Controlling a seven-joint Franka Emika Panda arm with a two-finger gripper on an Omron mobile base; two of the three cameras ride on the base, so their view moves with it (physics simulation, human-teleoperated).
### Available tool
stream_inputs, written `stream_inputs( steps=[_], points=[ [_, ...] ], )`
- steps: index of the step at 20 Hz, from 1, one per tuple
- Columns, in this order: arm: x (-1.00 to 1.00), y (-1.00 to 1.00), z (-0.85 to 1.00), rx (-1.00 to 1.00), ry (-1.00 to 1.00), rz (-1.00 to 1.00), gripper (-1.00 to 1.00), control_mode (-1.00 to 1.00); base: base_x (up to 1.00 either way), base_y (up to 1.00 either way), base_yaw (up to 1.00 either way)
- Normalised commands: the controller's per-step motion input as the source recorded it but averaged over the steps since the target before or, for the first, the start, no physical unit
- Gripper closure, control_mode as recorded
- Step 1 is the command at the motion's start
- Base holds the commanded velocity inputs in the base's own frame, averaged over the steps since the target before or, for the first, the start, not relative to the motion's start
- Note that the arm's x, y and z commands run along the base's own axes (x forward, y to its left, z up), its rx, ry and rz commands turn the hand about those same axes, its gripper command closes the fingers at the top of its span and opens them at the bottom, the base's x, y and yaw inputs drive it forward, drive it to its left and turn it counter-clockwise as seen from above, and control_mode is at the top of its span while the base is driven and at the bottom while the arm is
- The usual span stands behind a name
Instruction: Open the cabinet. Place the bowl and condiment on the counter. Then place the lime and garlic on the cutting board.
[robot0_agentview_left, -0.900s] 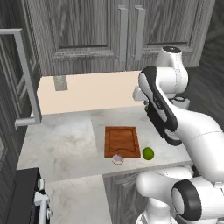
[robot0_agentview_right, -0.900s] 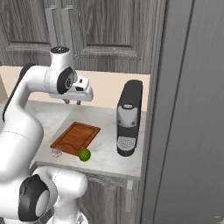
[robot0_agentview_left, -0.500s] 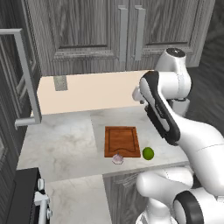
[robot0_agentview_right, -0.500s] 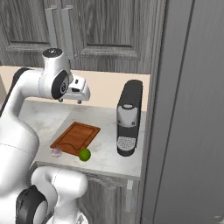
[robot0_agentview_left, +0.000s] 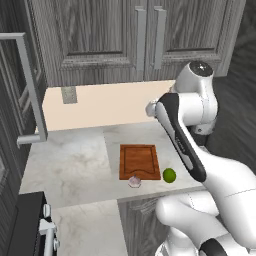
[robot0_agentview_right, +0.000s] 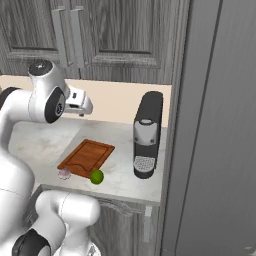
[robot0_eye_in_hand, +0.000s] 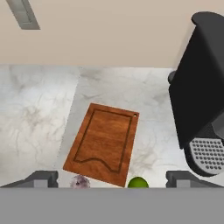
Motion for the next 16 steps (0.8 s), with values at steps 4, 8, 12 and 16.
stream_inputs(
  steps=[4, 8, 12, 16],
  points=[
    [-0.01, 0.31, 0.48, 0.00, -0.07, 0.00, -1.00, -1.00, 0.00, 0.00, 0.00],
    [0.00, 0.30, 0.46, 0.00, -0.04, 0.00, -1.00, -1.00, 0.00, 0.00, 0.00],
    [0.00, 0.18, 0.50, 0.00, -0.04, 0.00, -1.00, -1.00, 0.00, 0.00, 0.00],
    [0.00, 0.14, 0.48, 0.00, -0.05, 0.00, -1.00, -1.00, 0.00, 0.00, 0.00]
  ],
)
